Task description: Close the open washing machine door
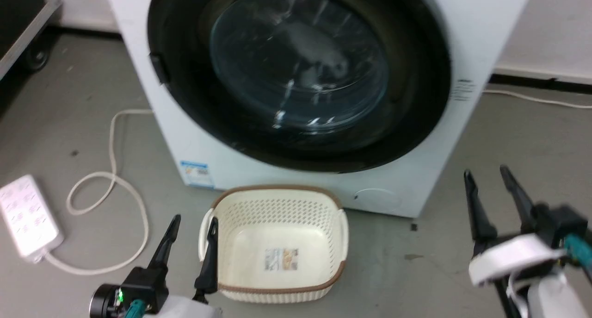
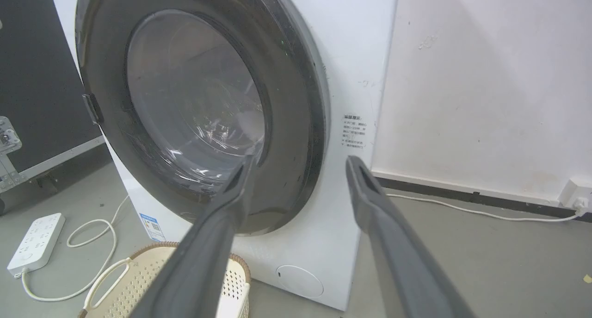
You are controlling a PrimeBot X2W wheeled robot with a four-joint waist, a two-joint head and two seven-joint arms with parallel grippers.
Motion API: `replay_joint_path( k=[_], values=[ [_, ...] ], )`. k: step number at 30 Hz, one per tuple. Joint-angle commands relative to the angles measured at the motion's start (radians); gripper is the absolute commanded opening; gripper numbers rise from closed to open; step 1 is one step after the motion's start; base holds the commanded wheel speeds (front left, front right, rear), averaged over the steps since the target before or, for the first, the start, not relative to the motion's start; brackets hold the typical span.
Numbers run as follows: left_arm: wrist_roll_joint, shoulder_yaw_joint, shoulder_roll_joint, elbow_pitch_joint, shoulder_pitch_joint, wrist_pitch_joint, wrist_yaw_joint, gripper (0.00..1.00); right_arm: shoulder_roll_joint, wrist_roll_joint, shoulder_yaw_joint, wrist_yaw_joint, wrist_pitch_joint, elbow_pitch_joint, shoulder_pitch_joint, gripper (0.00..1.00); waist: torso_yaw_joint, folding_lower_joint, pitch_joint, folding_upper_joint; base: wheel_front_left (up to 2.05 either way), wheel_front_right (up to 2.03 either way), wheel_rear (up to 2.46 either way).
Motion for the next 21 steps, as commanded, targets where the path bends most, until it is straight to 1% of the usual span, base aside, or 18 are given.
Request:
replay_joint_path(
  k=[1, 4, 7, 9, 12, 19, 20, 21],
  values=[
    [0.001, 0.007, 0.004, 0.004, 0.019, -0.005, -0.002, 1.00, 0.020, -0.022, -0.009, -0.001, -0.005, -0.044, 0.050, 1.00, -0.044, 0.0003, -0.040, 0.0000, 0.00, 0.00, 0.00],
    [0.015, 0.006, 0.004, 0.012, 0.038, -0.005, 0.003, 1.00, 0.053, -0.062, -0.037, -0.001, -0.006, -0.137, 0.143, 1.00, -0.060, 0.0003, -0.052, 0.0000, 0.00, 0.00, 0.00],
    [0.019, 0.005, 0.003, 0.013, 0.048, -0.005, 0.006, 1.00, 0.070, -0.091, -0.061, -0.001, -0.006, -0.194, 0.220, 1.00, -0.068, 0.0003, -0.057, 0.0000, 0.00, 0.00, 0.00],
    [0.020, 0.004, 0.002, 0.013, 0.053, -0.005, 0.009, 1.00, 0.073, -0.094, -0.072, -0.001, -0.006, -0.209, 0.258, 1.00, -0.070, 0.0003, -0.060, 0.0000, 0.00, 0.00, 0.00],
    [0.018, 0.000, 0.000, 0.015, 0.058, -0.005, 0.011, 1.00, 0.074, -0.053, -0.072, -0.001, -0.006, -0.221, 0.298, 1.00, -0.070, 0.0003, -0.064, 0.0000, 0.00, 0.00, 0.00],
    [-0.020, 0.018, -0.004, 0.015, 0.062, -0.005, 0.022, 1.00, 0.075, -0.047, -0.055, -0.001, -0.006, -0.234, 0.332, 1.00, -0.073, 0.0003, -0.071, 0.0000, 0.00, 0.00, 0.00],
    [-0.022, 0.017, -0.004, 0.014, 0.051, 0.001, 0.023, 0.00, 0.070, -0.051, -0.056, 0.000, -0.002, -0.228, 0.319, 0.00, -0.073, 0.0003, -0.072, 0.0000, 0.00, 0.00, 0.00],
    [-0.022, 0.017, -0.004, 0.014, 0.051, 0.001, 0.023, 0.00, 0.070, -0.051, -0.056, 0.000, -0.002, -0.228, 0.319, 0.00, -0.073, 0.0003, -0.072, 0.0000, 0.00, 0.00, 0.00]
  ],
)
